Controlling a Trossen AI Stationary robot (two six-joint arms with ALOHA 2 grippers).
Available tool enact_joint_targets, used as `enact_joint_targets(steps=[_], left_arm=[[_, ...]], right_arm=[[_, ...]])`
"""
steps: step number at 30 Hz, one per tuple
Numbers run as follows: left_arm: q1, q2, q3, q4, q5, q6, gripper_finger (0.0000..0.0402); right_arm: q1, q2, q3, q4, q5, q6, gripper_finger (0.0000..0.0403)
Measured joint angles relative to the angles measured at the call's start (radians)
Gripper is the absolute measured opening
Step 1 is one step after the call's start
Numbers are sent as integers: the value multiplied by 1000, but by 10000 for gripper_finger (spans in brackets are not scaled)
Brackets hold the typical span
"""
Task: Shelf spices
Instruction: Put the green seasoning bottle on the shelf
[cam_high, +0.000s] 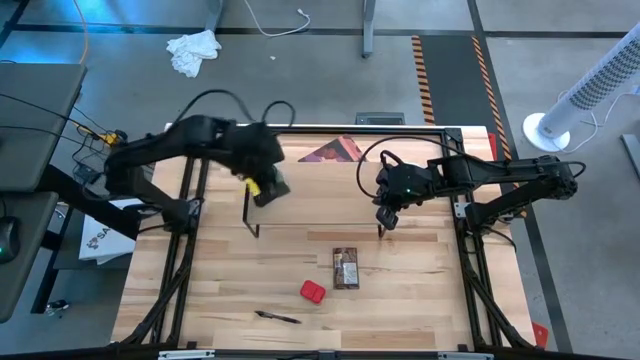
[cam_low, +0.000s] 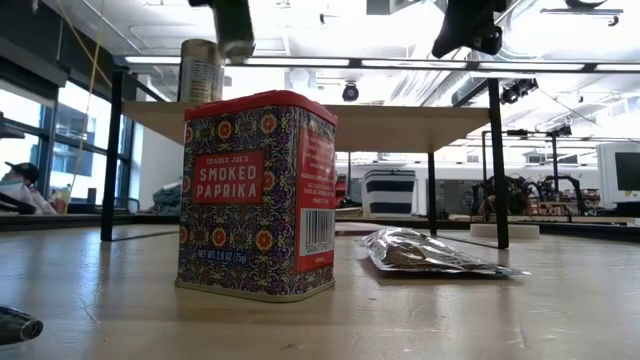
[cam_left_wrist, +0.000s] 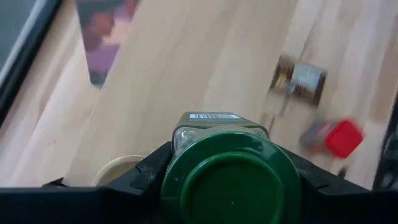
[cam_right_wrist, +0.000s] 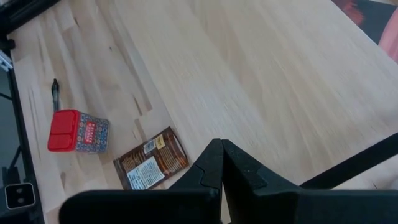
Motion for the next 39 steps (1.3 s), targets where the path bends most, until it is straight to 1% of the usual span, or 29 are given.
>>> enact_joint_targets(steps=[2,5,10,14,18,21,27,30,34,39], left_arm=[[32,38,0,-17,31,67,190],[49,93,0,-10,37,147,190],[52,172,0,-15,34,252,214],[49,213,0,-67,23,319,219],[49,223,0,-77,1,379,219],[49,223,0,-57,-35,400,220],[49,219,0,-44,-138,398,222],[49,219,0,-45,-172,352,222],[49,219,0,-49,-158,307,223],[49,219,0,-52,-50,356,223]], right_arm=[[0,0,0,9,2,0,0],[0,0,0,17,3,0,0],[0,0,0,30,19,19,0],[0,0,0,30,25,26,0],[0,0,0,30,28,25,0],[0,0,0,30,29,25,0],[0,0,0,32,45,25,0],[0,0,0,32,52,26,0],[0,0,0,32,54,26,0],[0,0,0,32,54,26,0]])
